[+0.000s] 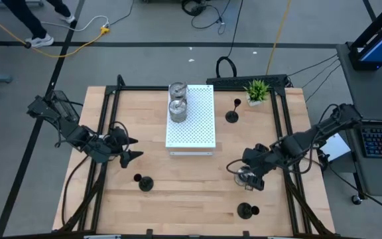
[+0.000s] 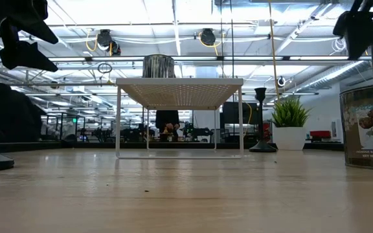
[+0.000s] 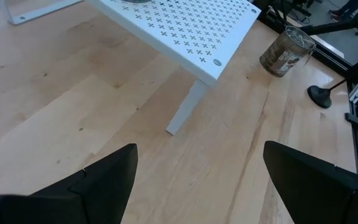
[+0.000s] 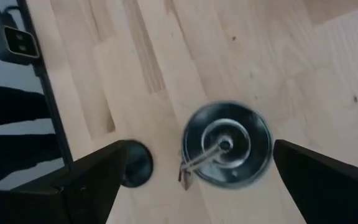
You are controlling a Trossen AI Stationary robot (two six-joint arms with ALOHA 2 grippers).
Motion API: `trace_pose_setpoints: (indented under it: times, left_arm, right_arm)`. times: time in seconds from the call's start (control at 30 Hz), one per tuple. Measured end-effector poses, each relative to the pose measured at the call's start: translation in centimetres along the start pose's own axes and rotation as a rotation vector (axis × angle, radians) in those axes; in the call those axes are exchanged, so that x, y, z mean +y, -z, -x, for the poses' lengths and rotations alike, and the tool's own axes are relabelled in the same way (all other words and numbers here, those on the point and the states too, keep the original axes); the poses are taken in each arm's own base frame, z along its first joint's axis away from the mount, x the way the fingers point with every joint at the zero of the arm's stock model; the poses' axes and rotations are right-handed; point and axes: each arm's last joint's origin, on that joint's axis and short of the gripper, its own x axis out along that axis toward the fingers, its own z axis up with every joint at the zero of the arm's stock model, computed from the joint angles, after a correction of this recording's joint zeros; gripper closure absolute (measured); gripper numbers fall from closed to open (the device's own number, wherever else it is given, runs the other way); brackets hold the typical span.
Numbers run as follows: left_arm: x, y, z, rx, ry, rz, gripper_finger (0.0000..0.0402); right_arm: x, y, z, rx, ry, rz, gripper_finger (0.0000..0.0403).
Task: Pick & Place candle stick holders
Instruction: Put the silver scented candle on the shelf aligned with the other silver scented candles
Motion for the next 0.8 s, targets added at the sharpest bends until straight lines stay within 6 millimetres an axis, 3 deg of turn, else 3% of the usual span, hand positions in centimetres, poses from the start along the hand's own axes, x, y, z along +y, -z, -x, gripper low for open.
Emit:
trace_pose_setpoints:
  times: [0.17, 0.53, 0.8]
  left_arm:
    - [0.0, 0.0, 0.0, 0.000, 0.000, -0.009, 0.0050]
    - [0.0, 0.0, 0.0, -0.001, -0.001, -0.015, 0.0050]
    - [0.0, 0.0, 0.0, -0.001, -0.001, -0.014, 0.0050]
  right_arm:
    - [0.0, 0.3, -0.4, 0.038, 0.038, 0.016, 0.0009]
    - [0.5, -0.1, -3.5, 0.140, 0.111, 0.154, 0.0009]
    - [0.8, -0.5, -4.4, 0.140, 0.106, 0.184, 0.0009]
